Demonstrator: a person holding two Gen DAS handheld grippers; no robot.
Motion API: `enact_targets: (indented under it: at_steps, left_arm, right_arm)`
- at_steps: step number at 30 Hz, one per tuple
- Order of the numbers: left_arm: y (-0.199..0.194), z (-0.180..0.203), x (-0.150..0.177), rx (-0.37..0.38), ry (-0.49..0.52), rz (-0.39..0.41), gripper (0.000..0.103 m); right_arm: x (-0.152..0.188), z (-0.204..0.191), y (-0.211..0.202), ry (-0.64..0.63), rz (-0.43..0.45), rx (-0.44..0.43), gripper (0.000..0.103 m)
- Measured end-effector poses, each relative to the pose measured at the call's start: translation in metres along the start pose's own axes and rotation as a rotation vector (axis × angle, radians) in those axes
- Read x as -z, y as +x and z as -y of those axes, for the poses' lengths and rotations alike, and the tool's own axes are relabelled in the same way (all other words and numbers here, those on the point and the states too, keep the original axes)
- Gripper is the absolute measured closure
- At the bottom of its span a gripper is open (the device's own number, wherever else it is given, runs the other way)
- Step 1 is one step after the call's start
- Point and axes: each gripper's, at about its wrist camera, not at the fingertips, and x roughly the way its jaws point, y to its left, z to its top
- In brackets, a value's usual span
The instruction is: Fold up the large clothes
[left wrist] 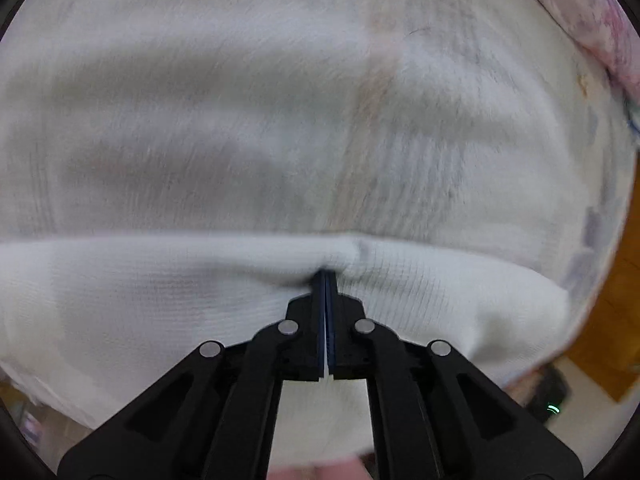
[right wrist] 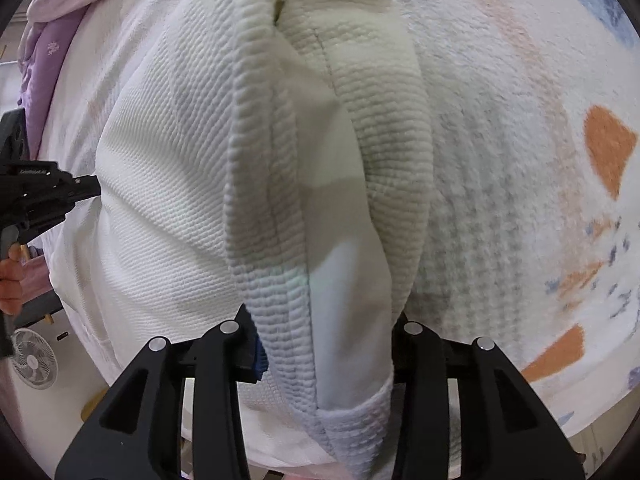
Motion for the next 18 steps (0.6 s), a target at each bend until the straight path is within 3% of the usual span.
enact_targets:
  at_steps: [1, 3, 4, 5, 7, 9, 10, 12, 14, 16, 18]
  left_arm:
    - [-0.002, -0.004, 0.017, -0.022, -0.051, -0.057, 0.101]
    - [0.0, 0.009, 0.047, -0.166, 0.035, -0.07, 0.103]
    - [0.012, 0.015, 0.063, -0.218, 0.1, -0.056, 0.103]
    - [0.031, 0.01, 0.071, -0.231, 0.103, -0.04, 0.103]
    - [0.042, -0.001, 0.064, -0.199, -0.011, 0.01, 0.102]
    - [0.046, 0.008, 0.053, -0.252, 0.021, -0.073, 0.103]
    - [0.045, 0.006, 0.052, -0.243, 0.016, -0.095, 0.102]
    - [0.036, 0.004, 0.067, -0.23, 0.009, -0.066, 0.103]
    - [0.041, 0.008, 0.105, -0.237, 0.074, -0.086, 0.103]
    - [0.056, -0.007, 0.127, -0.197, 0.047, -0.014, 0.103]
    - [0.067, -0.015, 0.122, -0.149, -0.027, 0.033, 0.099]
  right_arm:
    - [0.005, 0.005, -0.003, -0.004, -0.003, 0.001, 0.067]
    - [0.008, 0.002, -0.003, 0.015, -0.021, -0.001, 0.066]
    - [0.005, -0.003, -0.001, 0.031, -0.031, 0.0, 0.066]
    - [0.002, -0.003, -0.002, 0.037, -0.04, 0.007, 0.064]
    - [0.002, -0.008, -0.003, 0.005, -0.036, 0.021, 0.063]
    - [0.001, -0.009, -0.005, -0.001, -0.015, 0.007, 0.063]
    - [0.007, -0.006, -0.006, 0.001, -0.003, -0.006, 0.063]
    - [0.014, -0.002, -0.011, 0.01, 0.001, -0.012, 0.064]
    - [0.014, -0.001, -0.012, 0.031, -0.022, -0.002, 0.063]
    - [0.001, -0.009, -0.01, 0.029, -0.043, 0.016, 0.062]
    - [0.001, -0.013, -0.009, -0.001, -0.035, 0.017, 0.062]
